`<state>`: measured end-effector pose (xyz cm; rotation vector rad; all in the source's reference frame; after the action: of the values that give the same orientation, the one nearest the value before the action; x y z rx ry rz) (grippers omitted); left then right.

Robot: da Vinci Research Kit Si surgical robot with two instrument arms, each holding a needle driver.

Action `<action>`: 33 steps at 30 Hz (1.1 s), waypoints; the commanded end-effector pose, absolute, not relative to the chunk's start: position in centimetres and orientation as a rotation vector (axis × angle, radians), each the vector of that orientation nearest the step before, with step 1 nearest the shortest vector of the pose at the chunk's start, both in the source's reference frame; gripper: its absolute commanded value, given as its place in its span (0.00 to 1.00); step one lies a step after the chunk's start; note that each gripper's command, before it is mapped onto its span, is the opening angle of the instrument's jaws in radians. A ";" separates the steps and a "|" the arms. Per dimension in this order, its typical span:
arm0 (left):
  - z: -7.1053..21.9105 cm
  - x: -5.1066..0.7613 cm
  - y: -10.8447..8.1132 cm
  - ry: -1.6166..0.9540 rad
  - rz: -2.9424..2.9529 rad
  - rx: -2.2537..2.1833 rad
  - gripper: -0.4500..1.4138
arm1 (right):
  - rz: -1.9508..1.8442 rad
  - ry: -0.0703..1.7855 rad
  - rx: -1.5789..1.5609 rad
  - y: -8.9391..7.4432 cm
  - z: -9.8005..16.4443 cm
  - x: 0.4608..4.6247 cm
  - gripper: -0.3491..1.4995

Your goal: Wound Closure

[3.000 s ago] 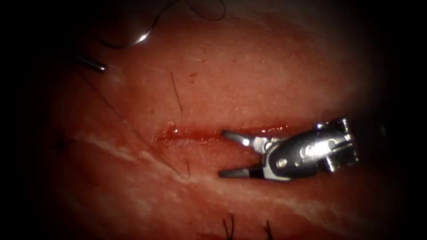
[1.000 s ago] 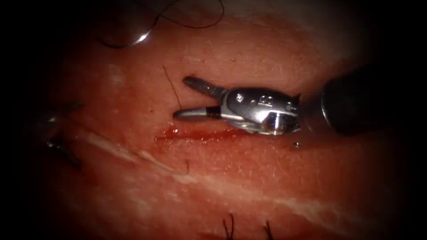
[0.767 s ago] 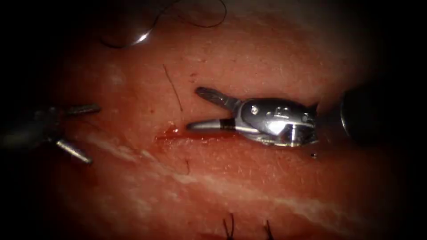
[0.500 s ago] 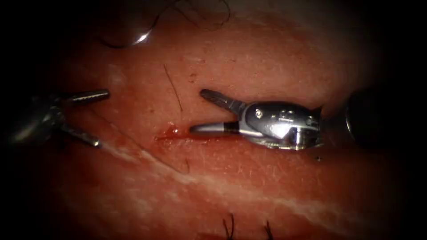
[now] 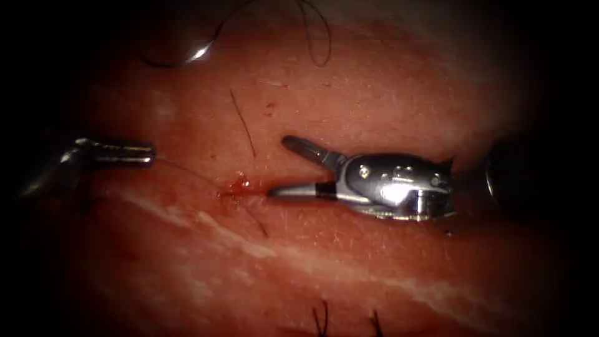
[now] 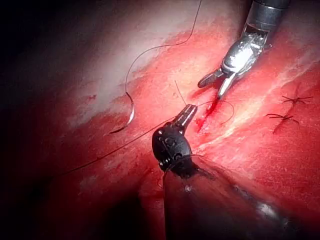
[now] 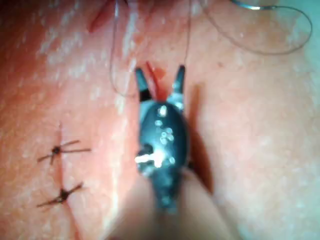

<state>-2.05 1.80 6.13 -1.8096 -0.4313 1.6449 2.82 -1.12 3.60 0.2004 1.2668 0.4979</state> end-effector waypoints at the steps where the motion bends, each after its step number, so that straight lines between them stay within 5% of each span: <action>1: 6.2 -2.11 1.7 -0.437 1.635 -1.820 0.00 | 0.498 1.265 0.206 -1.2 3.7 2.84 0.84; 12: 6.1 -2.27 1.6 -0.449 1.635 -1.808 0.00 | 0.450 1.251 0.273 -1.4 3.3 2.79 0.85; 20: 6.1 -2.62 1.5 -0.461 1.728 -1.795 0.00 | 0.404 1.208 0.371 -1.5 2.8 2.63 0.78; 33: 6.1 -2.80 1.4 -0.459 1.756 -1.800 0.00 | 0.368 1.077 0.441 -1.6 2.7 2.96 0.66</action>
<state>-2.75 1.47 6.02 -1.8004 -0.4510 1.7638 2.95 -1.51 2.69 0.4361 1.0784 0.3665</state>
